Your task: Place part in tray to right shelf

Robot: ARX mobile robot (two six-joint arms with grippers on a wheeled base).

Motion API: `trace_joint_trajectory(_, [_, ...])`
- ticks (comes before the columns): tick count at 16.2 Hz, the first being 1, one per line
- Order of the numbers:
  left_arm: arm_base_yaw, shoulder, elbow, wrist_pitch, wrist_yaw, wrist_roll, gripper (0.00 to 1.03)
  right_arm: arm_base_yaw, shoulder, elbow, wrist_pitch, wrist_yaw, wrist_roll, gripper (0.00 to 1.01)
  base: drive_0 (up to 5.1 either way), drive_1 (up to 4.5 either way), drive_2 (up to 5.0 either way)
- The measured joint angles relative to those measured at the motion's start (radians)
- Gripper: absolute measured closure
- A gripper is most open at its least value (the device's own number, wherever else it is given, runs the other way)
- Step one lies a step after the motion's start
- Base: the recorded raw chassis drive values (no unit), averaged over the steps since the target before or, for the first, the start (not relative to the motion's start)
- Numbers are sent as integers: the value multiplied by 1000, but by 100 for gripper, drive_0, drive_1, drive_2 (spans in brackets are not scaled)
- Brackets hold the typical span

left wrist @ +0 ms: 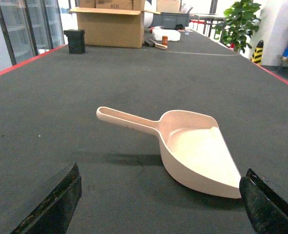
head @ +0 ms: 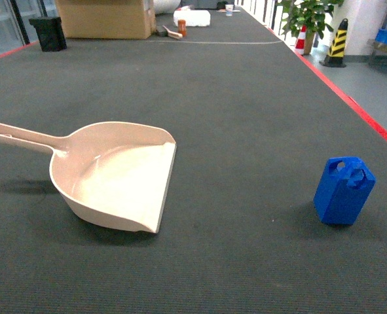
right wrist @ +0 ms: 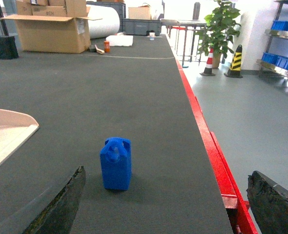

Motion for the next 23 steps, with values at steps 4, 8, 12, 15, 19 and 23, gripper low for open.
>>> trace_joint_trajectory(4, [0, 0, 0, 0, 0, 0, 5, 0, 0, 0, 0, 0, 0, 3, 0, 0, 0])
trace_joint_trajectory(8, [0, 0, 0, 0, 0, 0, 5, 0, 0, 0, 0, 0, 0, 3, 0, 0, 0])
trace_joint_trajectory(12, [0, 0, 0, 0, 0, 0, 5, 0, 0, 0, 0, 0, 0, 3, 0, 0, 0])
trace_joint_trajectory(15, [0, 0, 0, 0, 0, 0, 5, 0, 0, 0, 0, 0, 0, 3, 0, 0, 0])
trace_joint_trajectory(19, [0, 0, 0, 0, 0, 0, 5, 0, 0, 0, 0, 0, 0, 3, 0, 0, 0])
trace_joint_trajectory(23, [0, 0, 0, 0, 0, 0, 5, 0, 0, 0, 0, 0, 0, 3, 0, 0, 0])
